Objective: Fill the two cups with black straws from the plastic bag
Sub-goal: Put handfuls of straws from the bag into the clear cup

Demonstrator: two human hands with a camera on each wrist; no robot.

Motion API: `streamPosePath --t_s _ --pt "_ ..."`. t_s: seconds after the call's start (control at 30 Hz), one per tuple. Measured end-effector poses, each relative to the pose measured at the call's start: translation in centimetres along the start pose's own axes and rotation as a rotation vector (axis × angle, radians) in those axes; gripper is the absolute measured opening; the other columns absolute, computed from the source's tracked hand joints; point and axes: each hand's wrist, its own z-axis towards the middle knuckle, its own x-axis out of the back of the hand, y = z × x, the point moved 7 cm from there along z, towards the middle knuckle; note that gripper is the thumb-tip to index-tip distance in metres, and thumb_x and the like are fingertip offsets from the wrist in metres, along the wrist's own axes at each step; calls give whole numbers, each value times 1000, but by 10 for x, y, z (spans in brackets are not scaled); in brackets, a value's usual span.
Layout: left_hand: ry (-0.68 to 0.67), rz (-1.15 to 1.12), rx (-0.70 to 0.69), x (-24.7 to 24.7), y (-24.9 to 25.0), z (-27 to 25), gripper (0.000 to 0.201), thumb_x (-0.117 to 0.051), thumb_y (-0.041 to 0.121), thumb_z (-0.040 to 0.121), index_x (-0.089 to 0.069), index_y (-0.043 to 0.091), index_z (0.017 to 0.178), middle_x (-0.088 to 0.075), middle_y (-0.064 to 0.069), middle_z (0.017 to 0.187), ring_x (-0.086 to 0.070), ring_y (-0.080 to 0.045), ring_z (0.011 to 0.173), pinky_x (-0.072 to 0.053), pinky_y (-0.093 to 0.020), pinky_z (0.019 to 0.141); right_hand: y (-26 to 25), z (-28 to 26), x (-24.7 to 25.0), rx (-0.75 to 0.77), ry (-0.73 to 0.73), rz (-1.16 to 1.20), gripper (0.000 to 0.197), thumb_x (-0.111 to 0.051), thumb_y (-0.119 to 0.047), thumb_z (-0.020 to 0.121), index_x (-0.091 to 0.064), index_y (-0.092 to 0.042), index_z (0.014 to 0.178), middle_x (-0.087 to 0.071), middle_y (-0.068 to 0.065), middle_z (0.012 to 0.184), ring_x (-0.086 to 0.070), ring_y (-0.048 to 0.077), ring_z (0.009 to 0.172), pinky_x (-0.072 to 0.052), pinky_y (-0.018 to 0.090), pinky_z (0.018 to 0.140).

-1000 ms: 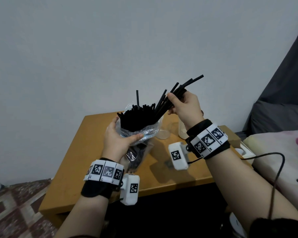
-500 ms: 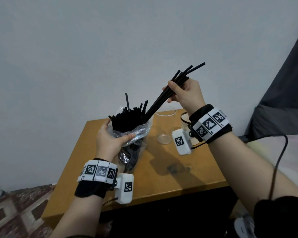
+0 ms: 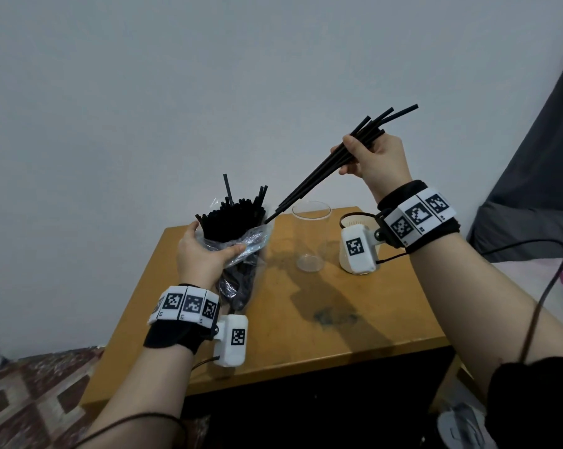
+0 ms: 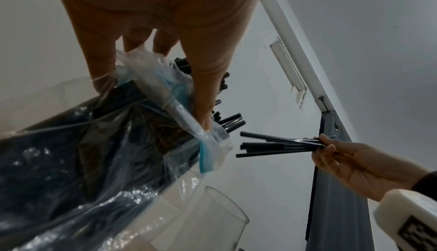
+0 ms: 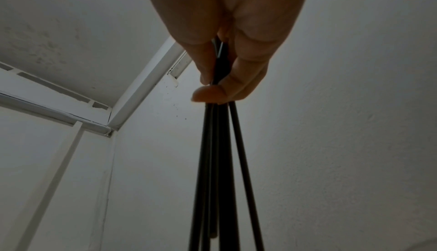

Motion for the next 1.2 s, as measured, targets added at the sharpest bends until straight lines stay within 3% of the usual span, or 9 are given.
streamPosePath --t_s 0.37,0.57,0.73,0.8,0.9,1.07,1.2 --pt "15 37 -4 1 1 0 107 -92 28 58 -34 11 146 -40 -10 149 -38 -27 137 -32 -40 113 9 22 27 -9 58 -142 13 -54 -7 94 -57 -7 81 -67 12 79 -68 28 72 -52 26 58" --pt "6 41 10 1 -1 2 108 -92 29 57 -35 12 146 -41 -10 148 -39 -27 136 -34 -43 112 4 47 30 41 61 -319 8 -55 -12 93 -59 -8 87 -69 5 79 -70 30 73 -58 33 64" --pt "-10 26 25 1 -5 5 110 -92 30 56 -33 13 147 -40 -9 150 -38 -27 137 -34 -44 112 16 59 17 25 -4 -450 14 -56 -16 93 -58 -16 79 -69 1 79 -70 30 68 -58 46 72" --pt "-15 15 32 2 -6 6 111 -92 31 55 -32 14 147 -39 -9 150 -38 -28 137 -33 -44 112 23 61 9 26 -43 -513 12 -56 -17 93 -60 -12 83 -69 2 81 -70 27 67 -58 46 73" --pt "-18 18 35 4 -7 7 110 -91 28 58 -31 14 148 -37 -10 151 -36 -29 138 -32 -44 112 32 59 -4 42 -114 -581 12 -56 -18 94 -59 -7 89 -70 5 86 -69 25 63 -58 42 71" --pt "-25 3 20 2 -5 7 108 -91 25 59 -31 13 148 -36 -11 152 -35 -29 139 -31 -42 112 53 56 -20 44 -199 -673 10 -55 -18 94 -58 -9 91 -70 7 89 -66 12 56 -52 16 55" --pt "-24 -20 16 0 -3 8 106 -91 21 59 -33 11 147 -39 -11 150 -38 -27 137 -32 -37 109 77 52 -28 3 -248 -727 10 -56 -18 93 -59 -9 91 -71 9 92 -65 18 60 -51 20 56"
